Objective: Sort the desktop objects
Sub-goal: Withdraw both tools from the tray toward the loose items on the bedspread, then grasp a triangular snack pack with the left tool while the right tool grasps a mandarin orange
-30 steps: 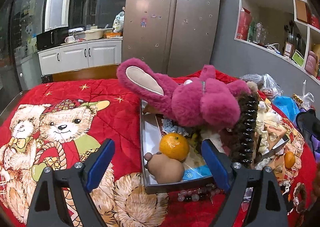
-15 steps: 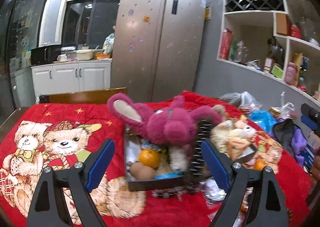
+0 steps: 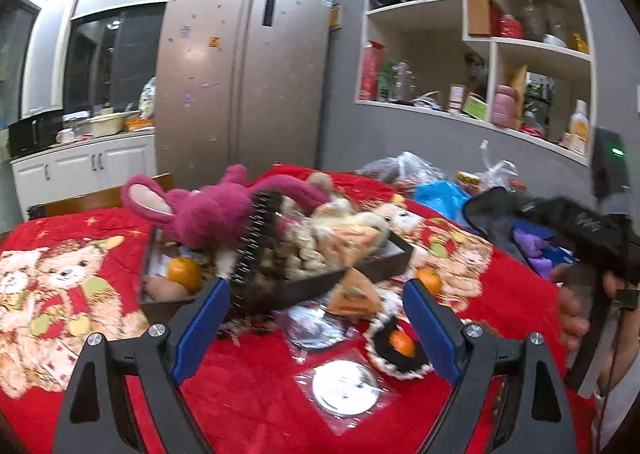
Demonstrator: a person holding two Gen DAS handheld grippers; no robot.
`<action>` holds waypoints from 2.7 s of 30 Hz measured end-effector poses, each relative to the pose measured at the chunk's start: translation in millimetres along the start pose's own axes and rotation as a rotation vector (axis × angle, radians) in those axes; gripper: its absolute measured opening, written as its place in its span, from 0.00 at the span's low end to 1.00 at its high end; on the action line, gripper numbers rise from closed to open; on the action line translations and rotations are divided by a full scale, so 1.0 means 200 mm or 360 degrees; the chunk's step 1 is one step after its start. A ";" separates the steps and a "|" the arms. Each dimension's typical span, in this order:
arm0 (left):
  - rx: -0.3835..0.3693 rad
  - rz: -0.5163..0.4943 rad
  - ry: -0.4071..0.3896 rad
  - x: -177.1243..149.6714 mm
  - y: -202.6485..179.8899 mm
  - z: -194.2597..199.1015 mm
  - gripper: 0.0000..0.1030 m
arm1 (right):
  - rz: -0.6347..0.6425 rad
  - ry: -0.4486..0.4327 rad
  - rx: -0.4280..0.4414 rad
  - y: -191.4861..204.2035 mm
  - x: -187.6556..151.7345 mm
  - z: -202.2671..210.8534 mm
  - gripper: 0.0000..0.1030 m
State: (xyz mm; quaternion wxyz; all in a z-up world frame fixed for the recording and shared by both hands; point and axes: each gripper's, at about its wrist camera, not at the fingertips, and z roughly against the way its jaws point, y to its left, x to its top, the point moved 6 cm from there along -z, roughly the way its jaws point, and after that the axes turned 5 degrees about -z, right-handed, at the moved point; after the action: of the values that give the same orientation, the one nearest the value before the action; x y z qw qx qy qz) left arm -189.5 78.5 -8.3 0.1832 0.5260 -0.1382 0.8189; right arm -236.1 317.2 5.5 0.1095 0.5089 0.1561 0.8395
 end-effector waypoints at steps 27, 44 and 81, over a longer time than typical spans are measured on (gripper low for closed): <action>0.0104 0.0147 0.0199 -0.03 0.06 -0.15 0.88 | 0.0217 -0.0019 0.0050 0.10 -0.07 -0.02 1.00; 0.0128 0.0169 0.0481 -0.06 -0.04 -0.59 0.88 | 0.0053 0.0321 -0.0040 -0.18 -0.19 -0.37 1.00; 0.0142 0.0114 0.0590 -0.11 -0.05 -0.61 0.40 | 0.0168 0.0569 -0.0311 -0.17 -0.34 -0.52 0.37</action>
State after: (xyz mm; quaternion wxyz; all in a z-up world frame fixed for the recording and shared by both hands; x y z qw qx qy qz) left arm -274.6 135.3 -78.1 0.1527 0.3686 -0.0843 0.9131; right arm -297.2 309.7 -107.2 0.0848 0.3461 0.0640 0.9322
